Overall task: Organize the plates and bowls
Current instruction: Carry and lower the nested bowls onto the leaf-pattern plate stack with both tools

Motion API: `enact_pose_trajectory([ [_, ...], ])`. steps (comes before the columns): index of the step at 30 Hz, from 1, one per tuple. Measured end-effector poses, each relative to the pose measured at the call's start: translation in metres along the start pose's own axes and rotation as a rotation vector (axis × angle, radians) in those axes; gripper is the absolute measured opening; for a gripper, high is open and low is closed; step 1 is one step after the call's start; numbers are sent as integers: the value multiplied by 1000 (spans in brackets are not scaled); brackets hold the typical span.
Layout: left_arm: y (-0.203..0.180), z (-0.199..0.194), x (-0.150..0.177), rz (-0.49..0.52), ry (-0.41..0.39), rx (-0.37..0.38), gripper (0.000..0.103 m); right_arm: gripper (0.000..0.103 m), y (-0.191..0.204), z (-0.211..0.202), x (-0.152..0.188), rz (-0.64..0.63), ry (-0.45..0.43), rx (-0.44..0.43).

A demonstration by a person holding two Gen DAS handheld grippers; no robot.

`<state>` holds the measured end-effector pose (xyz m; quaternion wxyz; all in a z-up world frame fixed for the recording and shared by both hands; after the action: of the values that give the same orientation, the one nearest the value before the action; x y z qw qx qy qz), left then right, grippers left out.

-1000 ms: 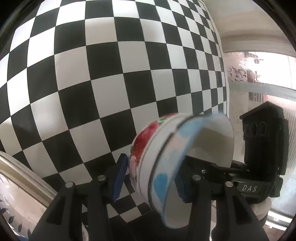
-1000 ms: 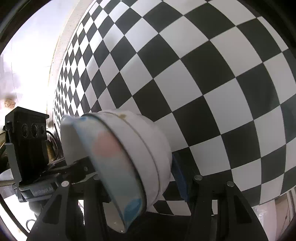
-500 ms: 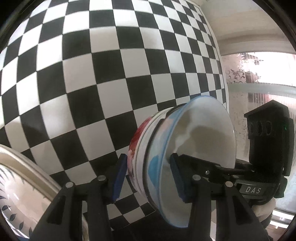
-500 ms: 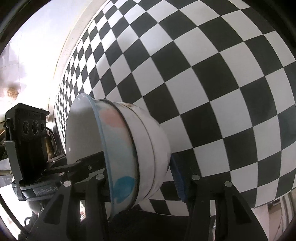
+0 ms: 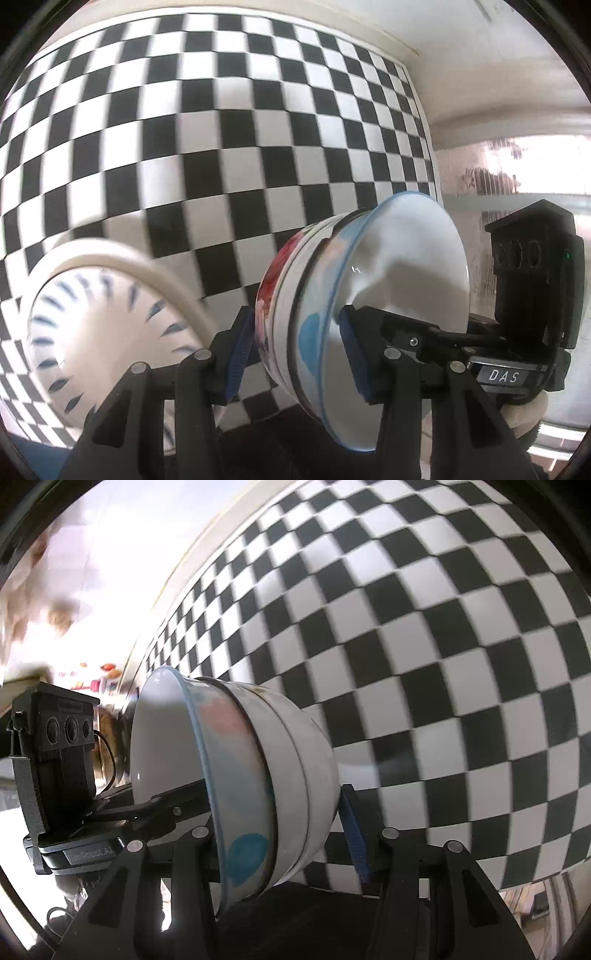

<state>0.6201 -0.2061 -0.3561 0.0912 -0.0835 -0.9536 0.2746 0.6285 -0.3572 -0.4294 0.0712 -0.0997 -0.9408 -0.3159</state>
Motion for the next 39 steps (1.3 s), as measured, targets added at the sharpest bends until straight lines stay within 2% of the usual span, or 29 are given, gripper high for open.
enact_pose_trajectory([
  [11, 72, -58, 38, -130, -105, -7, 43, 50, 85, 48, 14, -158, 81, 0],
  [21, 134, -62, 64, -248, -134, -22, 43, 50, 133, 113, 38, -259, 171, 49],
  [28, 151, -51, 67, -276, -125, -38, 43, 50, 140, 145, 44, -272, 199, 87],
  [39, 151, -45, 64, -249, -129, -50, 43, 49, 137, 146, 42, -287, 172, 135],
])
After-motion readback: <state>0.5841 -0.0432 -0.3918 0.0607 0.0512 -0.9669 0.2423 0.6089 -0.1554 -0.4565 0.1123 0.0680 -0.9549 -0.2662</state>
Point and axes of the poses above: each gripper's, at about its wrist camera, not at the fingertips, and z roughly the way its jaws point, y to its left, x to its underside, the point moved 2 cm from there along z, roughly the way its jaws point, and after that the axes turned 2 degrees about x, right-handed, at the moved point
